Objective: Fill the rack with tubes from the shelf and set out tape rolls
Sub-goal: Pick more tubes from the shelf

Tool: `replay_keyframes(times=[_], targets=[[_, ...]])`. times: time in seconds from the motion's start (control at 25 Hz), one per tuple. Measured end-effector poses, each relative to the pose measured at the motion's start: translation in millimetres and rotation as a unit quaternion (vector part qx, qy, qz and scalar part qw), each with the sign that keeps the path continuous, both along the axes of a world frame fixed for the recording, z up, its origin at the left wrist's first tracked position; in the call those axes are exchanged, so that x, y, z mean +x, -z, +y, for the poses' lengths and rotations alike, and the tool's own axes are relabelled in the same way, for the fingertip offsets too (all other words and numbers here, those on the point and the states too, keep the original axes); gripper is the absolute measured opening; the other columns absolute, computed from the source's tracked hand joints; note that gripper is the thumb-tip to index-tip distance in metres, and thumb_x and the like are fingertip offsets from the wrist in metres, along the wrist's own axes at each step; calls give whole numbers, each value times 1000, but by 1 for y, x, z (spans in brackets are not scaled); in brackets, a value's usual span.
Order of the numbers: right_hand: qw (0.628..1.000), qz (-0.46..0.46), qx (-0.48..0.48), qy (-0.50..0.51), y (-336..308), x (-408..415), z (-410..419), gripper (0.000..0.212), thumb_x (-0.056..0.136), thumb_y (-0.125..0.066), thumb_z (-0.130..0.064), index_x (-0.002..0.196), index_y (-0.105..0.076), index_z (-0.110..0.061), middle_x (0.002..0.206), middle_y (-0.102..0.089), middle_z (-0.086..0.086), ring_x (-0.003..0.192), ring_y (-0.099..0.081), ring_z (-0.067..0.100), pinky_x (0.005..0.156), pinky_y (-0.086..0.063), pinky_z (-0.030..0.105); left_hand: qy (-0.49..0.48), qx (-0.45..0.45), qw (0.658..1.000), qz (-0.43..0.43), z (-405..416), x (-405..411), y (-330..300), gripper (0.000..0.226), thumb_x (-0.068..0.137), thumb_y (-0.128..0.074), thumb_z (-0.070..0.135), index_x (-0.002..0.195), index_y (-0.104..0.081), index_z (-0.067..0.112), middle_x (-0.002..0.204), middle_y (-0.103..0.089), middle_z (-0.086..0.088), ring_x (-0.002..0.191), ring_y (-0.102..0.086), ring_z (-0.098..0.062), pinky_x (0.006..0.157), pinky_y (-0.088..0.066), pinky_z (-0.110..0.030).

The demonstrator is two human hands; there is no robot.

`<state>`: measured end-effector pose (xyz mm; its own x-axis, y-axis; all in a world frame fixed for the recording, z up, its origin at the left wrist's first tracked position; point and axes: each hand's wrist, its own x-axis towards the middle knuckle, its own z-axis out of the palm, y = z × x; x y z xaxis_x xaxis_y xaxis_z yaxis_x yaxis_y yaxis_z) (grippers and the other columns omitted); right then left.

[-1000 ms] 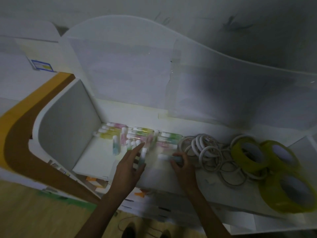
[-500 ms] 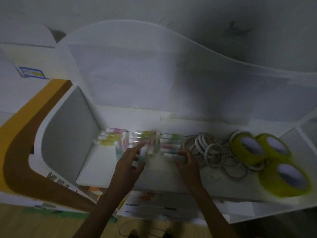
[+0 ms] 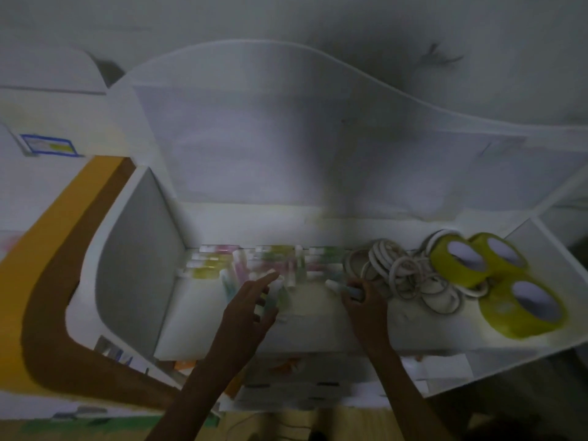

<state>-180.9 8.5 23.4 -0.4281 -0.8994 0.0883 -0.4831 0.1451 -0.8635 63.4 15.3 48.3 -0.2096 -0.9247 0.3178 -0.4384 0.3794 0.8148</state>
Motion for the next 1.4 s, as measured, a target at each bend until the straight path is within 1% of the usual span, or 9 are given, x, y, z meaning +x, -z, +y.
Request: replay_keyframes(times=[0.08,0.2,0.36,0.6,0.92,1.04,1.2,1.32,1.4], targets=[[1000,13,-7,13,-1,1,0,19,79,-73,-5,97,-66,-5,90,-65,9,85,-59,23,62,-35,14,4,-1,1000,3,-1,4,1,61,84,-71,12,136,-47,33,116,-57,7,89,-61,-5,61,-57,-27],[999,19,-16,26,-8,2,7,20,79,-74,-4,98,-67,-4,87,-62,5,82,-56,18,61,-34,8,3,-3,1000,10,-1,5,2,60,83,-73,12,135,-50,30,115,-58,5,86,-61,-4,62,-57,-27],[999,32,-25,36,-11,2,18,20,79,-74,-3,97,-67,-7,85,-60,1,81,-56,17,63,-37,4,11,-9,1000,19,-2,8,2,60,82,-74,9,134,-50,28,114,-59,3,85,-61,-3,61,-56,-26],[998,25,-29,40,-12,7,22,27,77,-76,-2,101,-65,-6,88,-62,-1,83,-57,15,63,-36,-2,16,-20,999,21,-2,13,-1,55,85,-71,13,135,-52,24,111,-60,4,86,-62,-3,62,-56,-22],[998,17,-22,50,-8,10,29,24,76,-75,0,92,-64,-14,81,-62,0,77,-58,17,60,-38,2,18,-22,999,24,5,19,2,55,83,-73,9,134,-53,19,115,-61,3,85,-63,-3,61,-55,-19],[998,14,-20,51,-10,8,34,26,76,-75,-1,92,-62,-17,79,-60,-1,73,-56,13,58,-37,1,17,-12,999,29,6,18,0,56,84,-72,10,135,-52,20,116,-60,2,87,-62,-4,60,-56,-23],[999,-3,-9,44,-9,3,38,27,77,-75,-2,95,-61,-17,80,-61,-3,72,-55,3,59,-41,4,18,-4,999,31,8,12,-1,57,83,-72,6,134,-52,22,118,-59,2,90,-61,-2,61,-55,-20],[1000,-10,-7,24,-7,4,38,25,77,-73,0,92,-62,-17,80,-61,-6,74,-56,0,60,-41,4,22,-3,1000,18,9,7,1,61,82,-74,8,134,-50,28,120,-58,5,89,-61,-2,61,-57,-25],[1000,-7,-9,11,-4,5,37,25,77,-74,-1,93,-64,-17,83,-64,-4,77,-57,0,63,-41,4,22,2,1000,15,10,5,3,63,80,-75,8,134,-50,30,119,-58,6,88,-61,-2,60,-57,-28]])
